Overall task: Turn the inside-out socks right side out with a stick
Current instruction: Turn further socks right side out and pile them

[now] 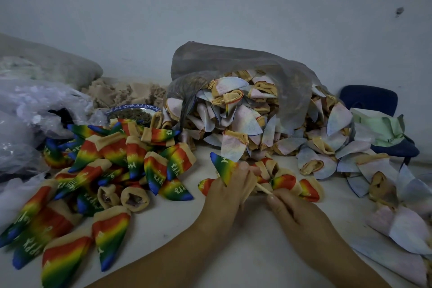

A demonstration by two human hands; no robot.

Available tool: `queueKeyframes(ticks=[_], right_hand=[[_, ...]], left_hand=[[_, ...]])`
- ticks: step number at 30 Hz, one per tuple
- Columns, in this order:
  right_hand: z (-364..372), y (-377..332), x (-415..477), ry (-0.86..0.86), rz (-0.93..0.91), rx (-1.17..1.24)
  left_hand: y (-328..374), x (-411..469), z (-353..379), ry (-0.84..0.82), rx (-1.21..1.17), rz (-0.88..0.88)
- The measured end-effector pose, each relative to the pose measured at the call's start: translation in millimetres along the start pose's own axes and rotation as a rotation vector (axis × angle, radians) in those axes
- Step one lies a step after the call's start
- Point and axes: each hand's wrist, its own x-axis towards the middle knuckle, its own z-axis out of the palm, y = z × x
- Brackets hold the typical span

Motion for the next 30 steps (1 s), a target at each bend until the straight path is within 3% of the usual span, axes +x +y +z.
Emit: queueKeyframes(ticks=[6,9,19,25,30], right_hand=[[-2,13,5,0.082,-0.031,-0.082],[-7,18,6,0.144,0.000,-0.115],[3,4,-1,0.109,0.017,-0.091],[-1,7,5,0.130,0.005,-0.065],[-4,18,9,0.224,0.030,-0.032]], left_hand=[[-6,2,-1,0.078,0.177,-0.134],[-4,2,-1,0.036,0.229,-0.094],[-9,2,1,-0.114,0.144,-0.022],[-4,-2,1,-0.065,0.169,-0.094],[-1,-1,1,-0.029,0.165,-0.047]])
